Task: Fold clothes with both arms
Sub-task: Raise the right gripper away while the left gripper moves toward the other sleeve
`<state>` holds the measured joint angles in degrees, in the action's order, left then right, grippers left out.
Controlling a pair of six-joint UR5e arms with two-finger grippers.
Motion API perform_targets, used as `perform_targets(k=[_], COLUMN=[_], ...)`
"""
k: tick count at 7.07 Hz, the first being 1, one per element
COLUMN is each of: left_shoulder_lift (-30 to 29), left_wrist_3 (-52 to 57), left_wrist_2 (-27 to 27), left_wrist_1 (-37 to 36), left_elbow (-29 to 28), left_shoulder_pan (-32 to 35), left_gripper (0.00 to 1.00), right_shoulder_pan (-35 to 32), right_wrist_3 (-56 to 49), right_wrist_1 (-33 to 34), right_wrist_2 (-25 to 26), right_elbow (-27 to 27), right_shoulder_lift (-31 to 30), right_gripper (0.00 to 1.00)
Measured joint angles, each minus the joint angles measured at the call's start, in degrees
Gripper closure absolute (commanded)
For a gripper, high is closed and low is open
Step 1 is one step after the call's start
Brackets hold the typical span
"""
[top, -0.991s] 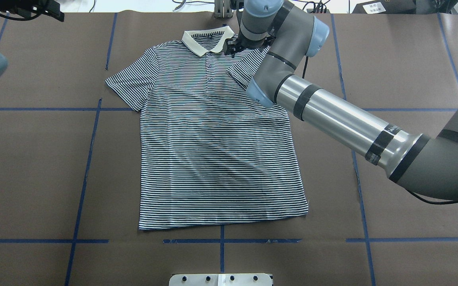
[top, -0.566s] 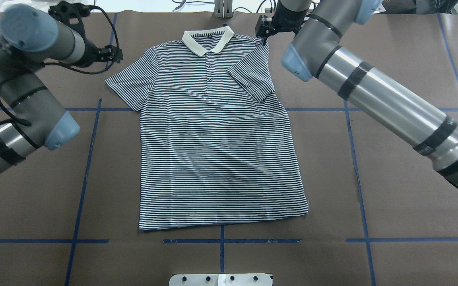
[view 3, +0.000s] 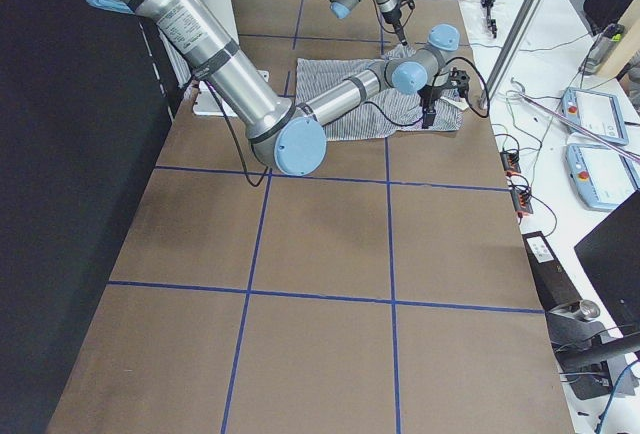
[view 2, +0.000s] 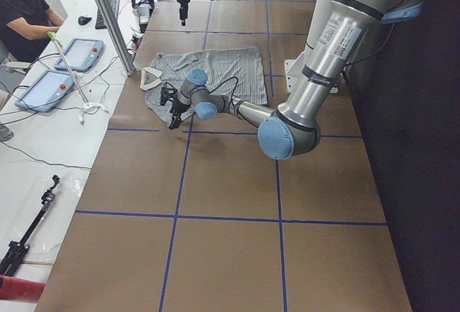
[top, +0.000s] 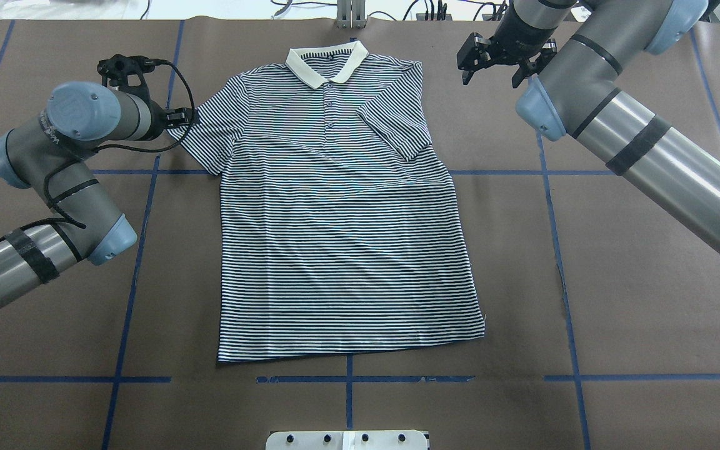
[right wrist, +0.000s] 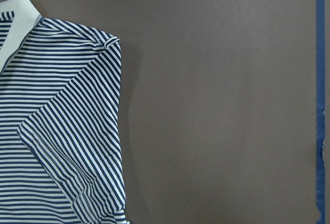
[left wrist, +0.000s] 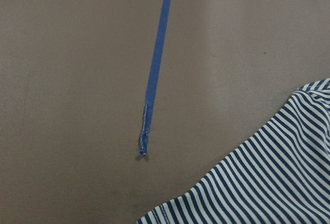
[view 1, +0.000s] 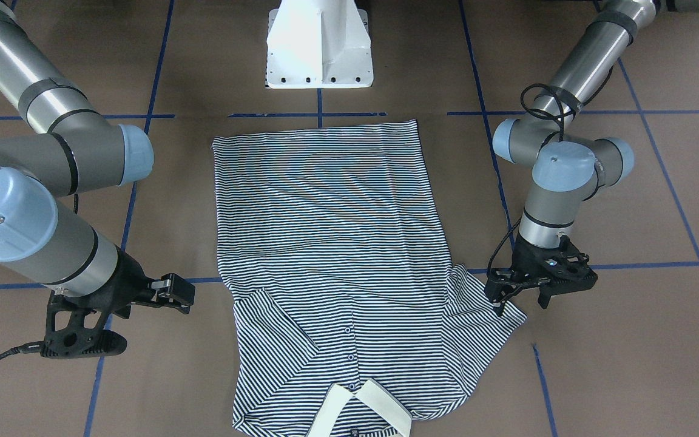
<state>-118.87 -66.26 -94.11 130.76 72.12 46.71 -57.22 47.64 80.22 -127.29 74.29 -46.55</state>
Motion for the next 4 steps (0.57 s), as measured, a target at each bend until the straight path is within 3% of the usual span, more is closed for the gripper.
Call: perform_targets(k=[4], left_shoulder_lift=[-0.95], left_wrist_3=[-0.01], left_wrist_2=[0.03], left_wrist_1=[1.05], left_elbow=[-3.24], left_shoulder_pan=[-0.36], left_gripper=[0.08], right_shoulder_pan=[0.16], right_wrist_3=[1.14], right_wrist_1=[-0.23], right_wrist_2=[0.02], right_elbow=[0.48], right_shoulder_lift=[-0.34], right_gripper=[0.00])
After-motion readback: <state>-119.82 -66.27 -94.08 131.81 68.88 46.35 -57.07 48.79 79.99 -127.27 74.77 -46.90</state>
